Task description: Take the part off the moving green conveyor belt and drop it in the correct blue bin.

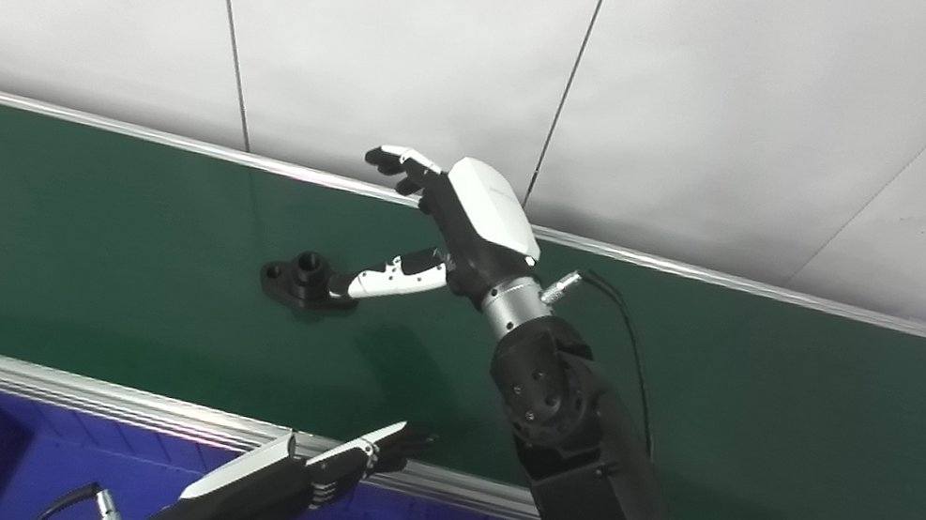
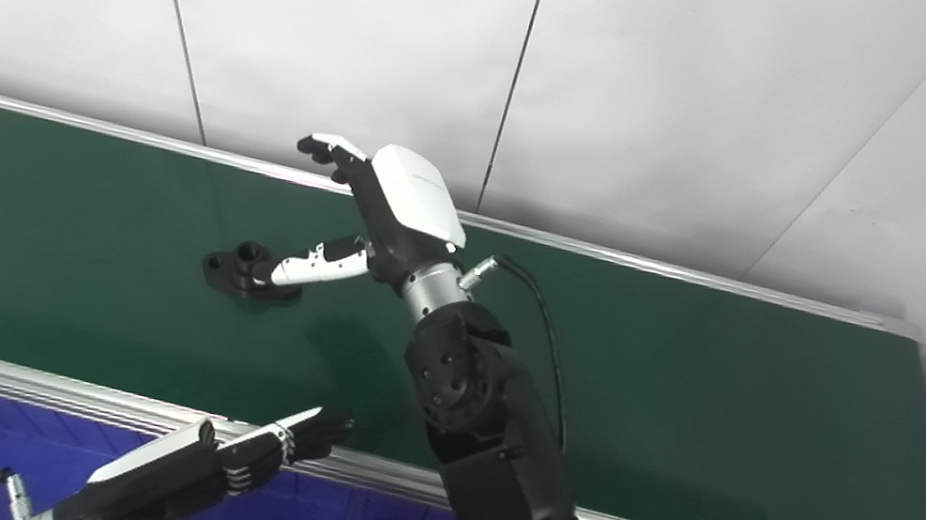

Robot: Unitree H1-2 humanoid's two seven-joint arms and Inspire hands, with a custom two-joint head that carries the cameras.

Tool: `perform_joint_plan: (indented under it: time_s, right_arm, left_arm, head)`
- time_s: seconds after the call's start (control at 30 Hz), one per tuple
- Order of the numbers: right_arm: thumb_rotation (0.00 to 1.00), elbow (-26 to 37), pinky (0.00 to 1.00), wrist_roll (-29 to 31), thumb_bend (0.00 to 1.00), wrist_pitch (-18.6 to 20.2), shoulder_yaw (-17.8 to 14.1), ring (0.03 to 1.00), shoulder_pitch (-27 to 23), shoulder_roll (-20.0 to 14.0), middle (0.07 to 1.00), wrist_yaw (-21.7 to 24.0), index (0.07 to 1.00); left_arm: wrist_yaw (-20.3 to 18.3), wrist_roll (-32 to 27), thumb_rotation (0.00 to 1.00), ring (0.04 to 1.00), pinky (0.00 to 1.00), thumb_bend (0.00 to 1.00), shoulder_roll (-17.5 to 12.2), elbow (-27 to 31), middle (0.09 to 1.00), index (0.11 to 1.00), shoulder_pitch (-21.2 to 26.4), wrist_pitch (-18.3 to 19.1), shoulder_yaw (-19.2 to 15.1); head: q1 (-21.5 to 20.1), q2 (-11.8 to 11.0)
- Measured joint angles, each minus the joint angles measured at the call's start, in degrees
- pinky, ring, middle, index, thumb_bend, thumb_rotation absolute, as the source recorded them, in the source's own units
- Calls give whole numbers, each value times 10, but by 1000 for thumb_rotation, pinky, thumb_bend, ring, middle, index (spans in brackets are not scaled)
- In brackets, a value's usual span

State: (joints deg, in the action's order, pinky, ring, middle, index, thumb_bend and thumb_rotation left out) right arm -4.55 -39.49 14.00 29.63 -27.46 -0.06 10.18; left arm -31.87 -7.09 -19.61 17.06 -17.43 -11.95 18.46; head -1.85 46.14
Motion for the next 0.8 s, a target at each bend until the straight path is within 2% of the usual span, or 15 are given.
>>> perform_joint_plan:
  time_s: [0.2, 0.27, 0.43, 0.53, 0.8]
  right_arm:
    - [255, -28, 690, -9, 946, -13, 16, 761, -2, -1, 809, -2, 817]
    - [200, -35, 689, -12, 946, -13, 18, 764, -2, -1, 809, -4, 817]
    - [130, -54, 747, -13, 934, -17, 23, 805, -2, 0, 826, -7, 817]
    - [125, -58, 786, -13, 924, -22, 28, 831, -1, 0, 828, -7, 843]
    - [36, -96, 791, -23, 938, -45, 38, 825, 0, -4, 811, -22, 881]
  left_arm:
    - [1, 0, 622, 1000, 1000, 402, 0, 17, 1000, 1000, -2, 12, 0]
    - [1, 0, 610, 1000, 1000, 397, -1, 17, 1000, 1000, -3, 13, 0]
    - [1, -4, 602, 1000, 1000, 390, -1, 17, 1000, 1000, -8, 13, -1]
    - [2, -6, 598, 1000, 1000, 396, -1, 17, 1000, 1000, -9, 13, -2]
    - [2, -13, 575, 1000, 1000, 393, -1, 17, 1000, 1000, -12, 13, -4]
  head:
    - [0, 3]
    - [0, 3]
    - [0, 4]
    - [0, 4]
    - [-3, 7]
